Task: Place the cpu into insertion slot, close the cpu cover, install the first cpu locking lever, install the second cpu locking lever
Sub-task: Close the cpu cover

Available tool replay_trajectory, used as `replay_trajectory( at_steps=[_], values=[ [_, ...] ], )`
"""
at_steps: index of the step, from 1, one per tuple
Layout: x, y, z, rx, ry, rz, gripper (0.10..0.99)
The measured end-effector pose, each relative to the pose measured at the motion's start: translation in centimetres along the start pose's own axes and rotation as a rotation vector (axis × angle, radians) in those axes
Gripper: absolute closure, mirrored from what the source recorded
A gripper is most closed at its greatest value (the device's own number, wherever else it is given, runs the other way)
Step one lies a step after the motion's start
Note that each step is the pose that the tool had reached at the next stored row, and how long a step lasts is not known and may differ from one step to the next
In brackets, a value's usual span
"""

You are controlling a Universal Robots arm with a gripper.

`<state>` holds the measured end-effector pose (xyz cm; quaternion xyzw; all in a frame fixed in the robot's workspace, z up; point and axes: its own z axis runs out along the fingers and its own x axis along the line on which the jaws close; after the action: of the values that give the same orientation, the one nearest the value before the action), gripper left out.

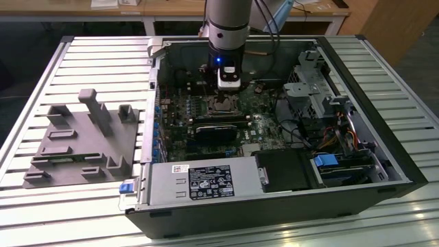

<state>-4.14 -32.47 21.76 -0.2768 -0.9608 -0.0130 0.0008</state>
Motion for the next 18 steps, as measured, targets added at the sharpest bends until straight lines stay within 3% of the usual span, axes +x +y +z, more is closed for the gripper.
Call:
replay_trajectory(
  at_steps=[10,18],
  values=[
    [0.00,0.00,0.03,0.002,0.0032,-0.181,0.980],
    [0.00,0.00,0.12,-0.005,-0.0111,-0.283,0.980]
  ],
)
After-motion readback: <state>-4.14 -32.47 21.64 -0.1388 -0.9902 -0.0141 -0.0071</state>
